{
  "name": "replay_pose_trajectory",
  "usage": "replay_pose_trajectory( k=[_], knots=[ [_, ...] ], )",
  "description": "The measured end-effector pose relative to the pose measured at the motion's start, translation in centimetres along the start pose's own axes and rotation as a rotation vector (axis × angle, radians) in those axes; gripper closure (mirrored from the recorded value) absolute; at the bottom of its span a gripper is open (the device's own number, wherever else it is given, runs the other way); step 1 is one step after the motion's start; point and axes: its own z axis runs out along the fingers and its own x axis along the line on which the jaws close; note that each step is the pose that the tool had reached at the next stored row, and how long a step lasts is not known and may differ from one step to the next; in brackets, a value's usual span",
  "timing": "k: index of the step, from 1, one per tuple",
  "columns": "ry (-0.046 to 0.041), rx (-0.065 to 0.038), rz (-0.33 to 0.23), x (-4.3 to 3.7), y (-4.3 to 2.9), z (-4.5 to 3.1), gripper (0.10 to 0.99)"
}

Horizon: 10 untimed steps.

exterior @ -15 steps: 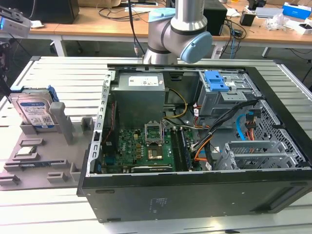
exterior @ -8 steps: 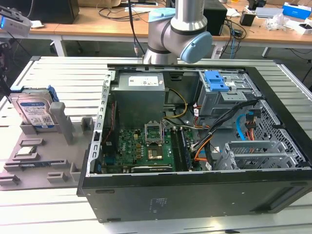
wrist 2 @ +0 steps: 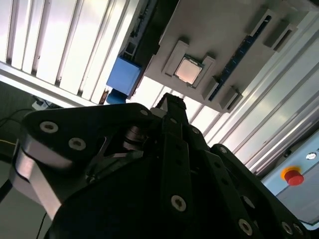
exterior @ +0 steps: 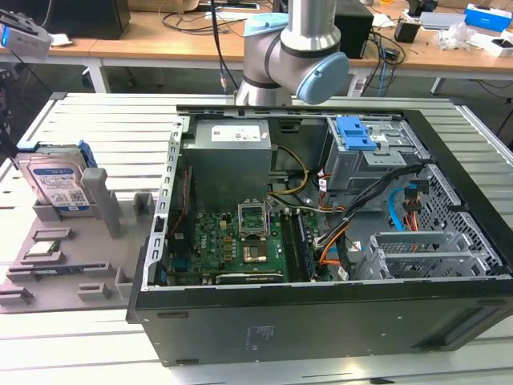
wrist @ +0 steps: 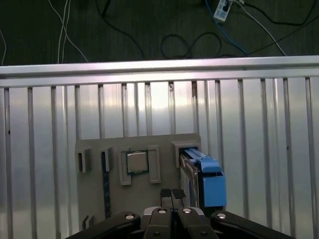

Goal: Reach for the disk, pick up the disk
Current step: 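Pick up the disk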

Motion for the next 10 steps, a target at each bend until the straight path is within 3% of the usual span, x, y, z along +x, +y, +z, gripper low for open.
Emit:
replay_pose_trajectory(
  k=[10],
  knots=[
    [0.0006,0.0,-0.018,0.0,0.0,0.0,0.98]
  ],
)
